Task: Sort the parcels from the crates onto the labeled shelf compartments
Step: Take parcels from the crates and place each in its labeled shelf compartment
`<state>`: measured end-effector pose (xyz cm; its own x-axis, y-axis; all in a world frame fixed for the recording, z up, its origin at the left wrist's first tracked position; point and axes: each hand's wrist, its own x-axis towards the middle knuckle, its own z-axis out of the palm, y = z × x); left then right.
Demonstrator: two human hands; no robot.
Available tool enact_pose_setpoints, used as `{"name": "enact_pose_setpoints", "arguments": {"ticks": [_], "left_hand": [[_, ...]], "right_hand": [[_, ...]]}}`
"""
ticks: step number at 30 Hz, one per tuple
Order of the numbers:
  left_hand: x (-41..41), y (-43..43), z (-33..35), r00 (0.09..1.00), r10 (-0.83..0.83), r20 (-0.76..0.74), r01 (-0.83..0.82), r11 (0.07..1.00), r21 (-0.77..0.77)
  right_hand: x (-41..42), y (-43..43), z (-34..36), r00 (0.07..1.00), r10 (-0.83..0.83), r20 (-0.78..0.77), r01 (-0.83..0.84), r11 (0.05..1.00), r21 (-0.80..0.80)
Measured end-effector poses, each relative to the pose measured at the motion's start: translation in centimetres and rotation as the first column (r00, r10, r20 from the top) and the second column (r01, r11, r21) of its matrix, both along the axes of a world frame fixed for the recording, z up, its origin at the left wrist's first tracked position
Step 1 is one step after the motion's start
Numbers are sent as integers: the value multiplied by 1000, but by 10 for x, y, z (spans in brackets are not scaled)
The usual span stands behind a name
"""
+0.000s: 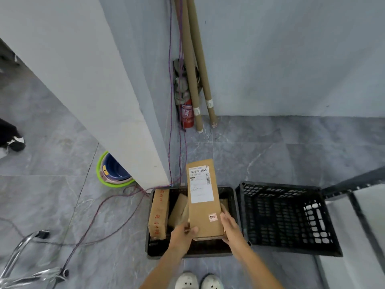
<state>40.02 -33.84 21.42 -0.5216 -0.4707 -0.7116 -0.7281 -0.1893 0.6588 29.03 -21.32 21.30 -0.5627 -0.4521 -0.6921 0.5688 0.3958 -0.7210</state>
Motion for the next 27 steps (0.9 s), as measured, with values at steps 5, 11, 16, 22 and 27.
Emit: {"name": "enact_pose_setpoints", "arguments": {"ticks": [5, 11, 16, 22, 27], "left_hand": [[-51, 1, 148, 984, -100, -146, 75, 982, -173], [-107, 27, 303, 923, -227, -311, 124, 940, -318], [-132, 65, 373, 852, -234, -469, 102, 952, -288], [-156, 101, 432, 743, -398, -537, 318, 917, -239], [-188, 120, 485, 685, -380, -621, 453, 890, -45]], "right_hand": [[-32, 22, 137, 986, -109, -126, 86, 981, -176], [-71, 52, 288, 905, -266, -332, 136, 920, -367], [-91, 91, 356, 856, -371, -360, 165, 856, -491], [-104, 157, 404, 804, -469, -365, 220, 805, -551], [-105, 206, 438, 795, -441, -416, 166, 818, -551]]}}
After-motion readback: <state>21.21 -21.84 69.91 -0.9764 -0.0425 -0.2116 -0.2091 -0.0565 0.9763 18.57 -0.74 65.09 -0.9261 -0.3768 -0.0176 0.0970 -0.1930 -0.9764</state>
